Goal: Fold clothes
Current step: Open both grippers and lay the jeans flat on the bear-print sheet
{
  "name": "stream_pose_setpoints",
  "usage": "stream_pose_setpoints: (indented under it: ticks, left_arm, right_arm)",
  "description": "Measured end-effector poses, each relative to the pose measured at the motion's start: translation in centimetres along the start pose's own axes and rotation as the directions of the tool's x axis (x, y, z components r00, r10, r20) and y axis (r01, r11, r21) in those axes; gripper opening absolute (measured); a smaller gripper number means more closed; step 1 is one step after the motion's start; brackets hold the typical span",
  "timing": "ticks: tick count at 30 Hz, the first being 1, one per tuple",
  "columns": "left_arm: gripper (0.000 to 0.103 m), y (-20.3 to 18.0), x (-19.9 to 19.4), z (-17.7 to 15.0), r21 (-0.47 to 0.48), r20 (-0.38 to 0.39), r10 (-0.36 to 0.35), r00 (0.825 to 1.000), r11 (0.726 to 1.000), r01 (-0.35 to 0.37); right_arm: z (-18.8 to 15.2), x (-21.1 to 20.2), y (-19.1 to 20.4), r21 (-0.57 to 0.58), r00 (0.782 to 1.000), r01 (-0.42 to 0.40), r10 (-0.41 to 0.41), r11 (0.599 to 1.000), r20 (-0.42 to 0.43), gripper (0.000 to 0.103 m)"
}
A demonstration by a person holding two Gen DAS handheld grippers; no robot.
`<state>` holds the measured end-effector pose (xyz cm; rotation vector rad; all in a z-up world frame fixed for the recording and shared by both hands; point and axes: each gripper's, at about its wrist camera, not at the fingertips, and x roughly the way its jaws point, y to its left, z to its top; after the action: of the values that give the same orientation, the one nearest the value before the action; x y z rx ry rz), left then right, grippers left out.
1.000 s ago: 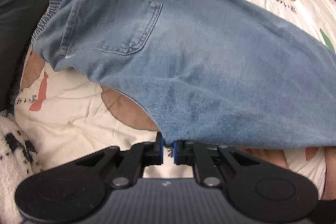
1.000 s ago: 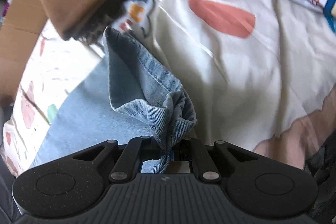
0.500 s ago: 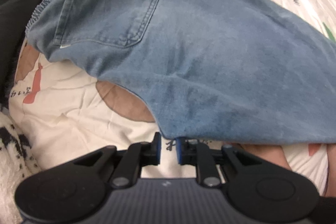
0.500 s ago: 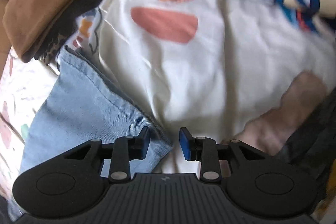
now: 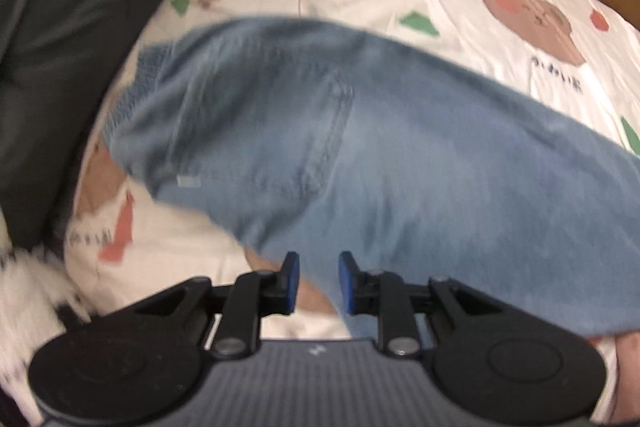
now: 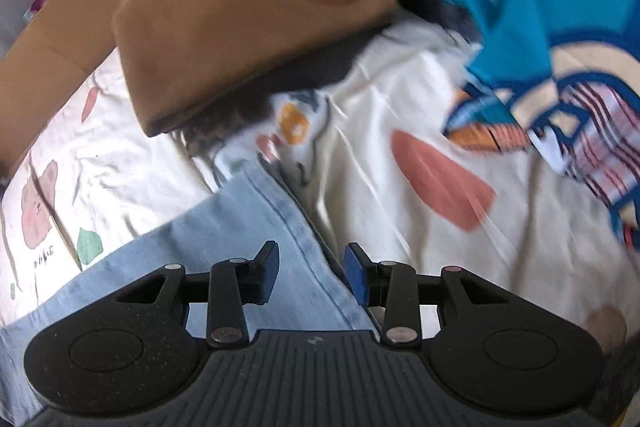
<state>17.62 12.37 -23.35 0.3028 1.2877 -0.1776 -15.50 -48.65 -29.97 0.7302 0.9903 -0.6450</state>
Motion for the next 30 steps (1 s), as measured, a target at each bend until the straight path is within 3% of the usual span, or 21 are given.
stream_pose_setpoints:
  ticks: [4, 9, 11, 20, 24, 26, 30]
  left_arm:
    - [0.027, -0.4, 1.4, 2.4, -0.018, 0.029, -0.022, 0.999, 1.000, 0.023]
    - [0.030, -3.2, 4.4, 4.2, 0.029, 0.037, -0.058, 0.998, 0.998, 0.057]
    - [0.033, -4.4, 5.6, 4.7, 0.061, 0.042, -0.080, 0.996, 0.995, 0.078]
    - [0.036, -10.6, 8.7, 5.5, 0.222, 0.029, -0.176, 0.984, 0.961, 0.165]
    - [0.036, -12.9, 10.1, 5.9, 0.268, 0.014, -0.184, 0.983, 0.948, 0.173]
    - [0.036, -13.6, 11.2, 6.4, 0.265, 0.001, -0.178, 0.984, 0.949, 0.172]
    - [0.037, -14.7, 12.7, 7.4, 0.262, 0.004, -0.158, 0.987, 0.953, 0.151]
  right_arm:
    - [0.3, 0.6, 1.9, -0.064, 1.000, -0.001, 0.002, 0.998, 0.004, 0.043]
    - [0.5, 1.7, 4.4, -0.143, 1.000, -0.007, 0.007, 0.990, -0.001, 0.046]
    - [0.5, 2.3, 5.1, -0.174, 1.000, 0.010, -0.010, 0.985, 0.005, 0.052]
    - [2.2, 5.4, 6.3, -0.291, 0.992, 0.126, -0.117, 0.948, 0.048, 0.052]
    - [3.1, 7.0, 6.5, -0.321, 0.992, 0.128, -0.122, 0.938, 0.040, 0.045]
    - [3.3, 7.9, 6.4, -0.326, 0.993, 0.118, -0.118, 0.938, 0.020, 0.034]
    - [3.6, 9.5, 6.6, -0.335, 0.992, 0.113, -0.122, 0.935, -0.007, 0.032]
